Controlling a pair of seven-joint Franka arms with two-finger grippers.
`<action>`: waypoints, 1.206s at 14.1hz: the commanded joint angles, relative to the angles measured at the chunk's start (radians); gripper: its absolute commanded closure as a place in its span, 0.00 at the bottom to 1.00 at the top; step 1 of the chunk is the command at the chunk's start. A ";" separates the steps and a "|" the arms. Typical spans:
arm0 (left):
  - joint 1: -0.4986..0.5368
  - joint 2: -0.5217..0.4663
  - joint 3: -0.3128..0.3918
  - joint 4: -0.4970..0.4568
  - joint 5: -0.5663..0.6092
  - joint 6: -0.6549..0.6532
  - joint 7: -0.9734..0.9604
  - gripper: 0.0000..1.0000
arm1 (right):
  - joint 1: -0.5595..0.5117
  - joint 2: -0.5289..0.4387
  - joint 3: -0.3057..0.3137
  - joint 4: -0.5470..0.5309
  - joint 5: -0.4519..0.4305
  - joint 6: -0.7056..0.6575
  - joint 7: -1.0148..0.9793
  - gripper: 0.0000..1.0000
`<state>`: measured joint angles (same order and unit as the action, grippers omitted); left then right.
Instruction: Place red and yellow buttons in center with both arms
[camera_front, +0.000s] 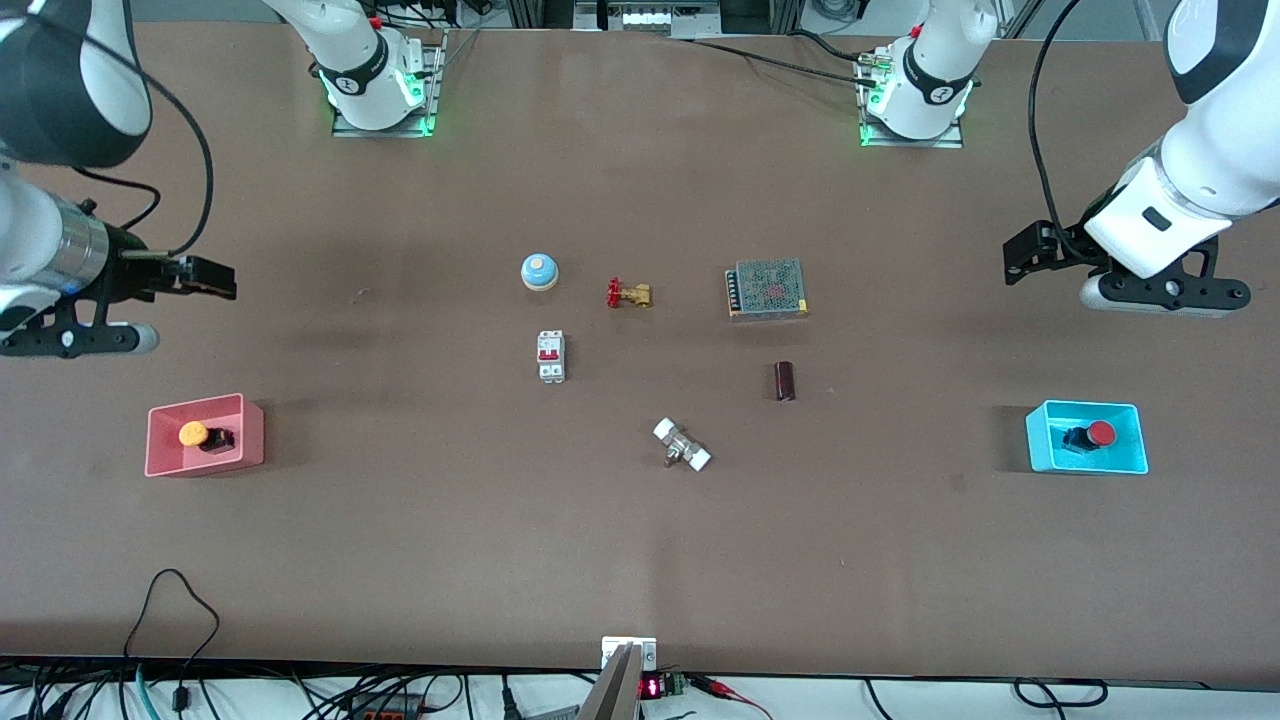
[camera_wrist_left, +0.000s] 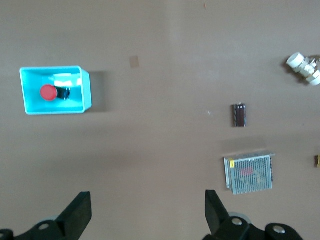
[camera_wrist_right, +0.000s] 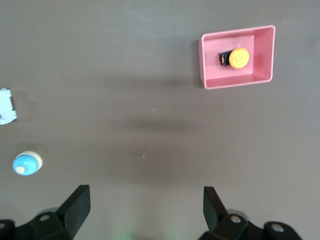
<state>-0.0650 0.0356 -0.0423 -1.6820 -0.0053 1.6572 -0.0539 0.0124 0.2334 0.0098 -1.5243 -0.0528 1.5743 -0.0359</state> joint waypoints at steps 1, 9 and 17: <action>0.002 0.104 -0.004 0.152 0.024 -0.106 -0.011 0.00 | -0.080 0.062 0.004 -0.013 -0.012 0.119 -0.111 0.00; 0.187 0.387 0.012 0.166 0.153 0.177 0.017 0.00 | -0.203 0.256 0.013 -0.042 -0.044 0.508 -0.271 0.00; 0.324 0.581 0.005 0.078 0.148 0.539 0.221 0.00 | -0.230 0.294 0.013 -0.235 -0.067 0.883 -0.285 0.00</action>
<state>0.2431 0.6150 -0.0243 -1.5802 0.1280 2.1544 0.1371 -0.2014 0.5389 0.0083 -1.7059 -0.1081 2.3887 -0.2997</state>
